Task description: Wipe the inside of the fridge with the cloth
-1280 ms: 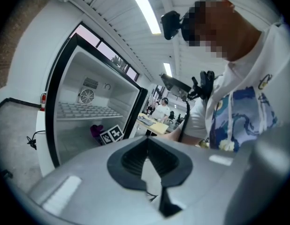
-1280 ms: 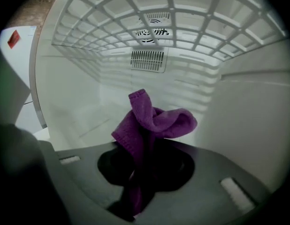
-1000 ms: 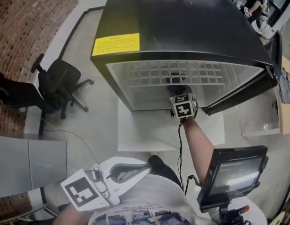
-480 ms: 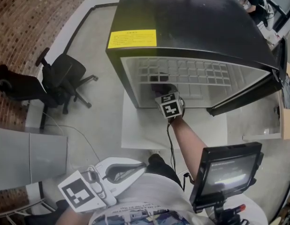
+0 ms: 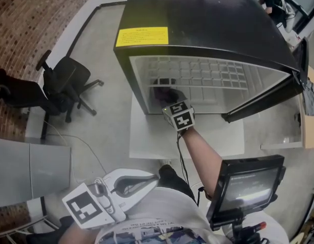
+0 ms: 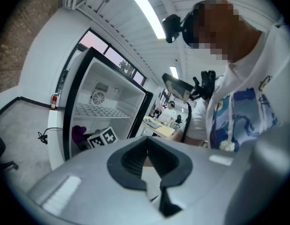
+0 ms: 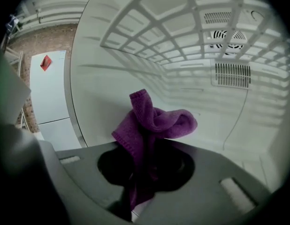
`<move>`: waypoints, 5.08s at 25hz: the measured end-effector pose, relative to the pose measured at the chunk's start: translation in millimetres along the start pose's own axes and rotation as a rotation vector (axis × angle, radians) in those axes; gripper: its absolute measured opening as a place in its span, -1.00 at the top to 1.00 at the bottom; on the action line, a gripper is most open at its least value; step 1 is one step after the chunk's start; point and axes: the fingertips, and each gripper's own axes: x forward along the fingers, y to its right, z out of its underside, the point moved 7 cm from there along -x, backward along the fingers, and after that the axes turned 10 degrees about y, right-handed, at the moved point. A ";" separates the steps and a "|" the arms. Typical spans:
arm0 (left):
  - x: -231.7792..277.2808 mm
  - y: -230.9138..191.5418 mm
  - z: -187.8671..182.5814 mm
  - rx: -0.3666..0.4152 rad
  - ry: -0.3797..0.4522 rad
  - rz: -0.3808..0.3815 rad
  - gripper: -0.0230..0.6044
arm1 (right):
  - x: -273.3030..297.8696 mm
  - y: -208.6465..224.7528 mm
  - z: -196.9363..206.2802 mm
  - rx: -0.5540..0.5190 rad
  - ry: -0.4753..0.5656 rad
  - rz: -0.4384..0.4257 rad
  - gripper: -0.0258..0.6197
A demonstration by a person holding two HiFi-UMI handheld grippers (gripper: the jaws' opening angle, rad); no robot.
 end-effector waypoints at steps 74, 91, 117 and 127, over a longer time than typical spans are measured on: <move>60.6 5.3 0.6 -0.007 -0.060 0.219 0.91 | -140.3 110.1 27.6 0.013 -0.068 0.418 0.68; 70.3 3.5 0.0 -0.005 -0.095 0.228 0.91 | -132.1 78.6 68.8 0.010 -0.172 0.348 0.68; 68.8 -11.8 3.3 -0.041 0.014 -0.014 0.91 | -49.7 -79.1 39.6 0.172 -0.121 -0.316 0.68; 67.7 57.2 4.5 0.075 0.087 0.086 0.91 | -198.4 -33.6 -20.8 0.035 0.004 -0.220 0.68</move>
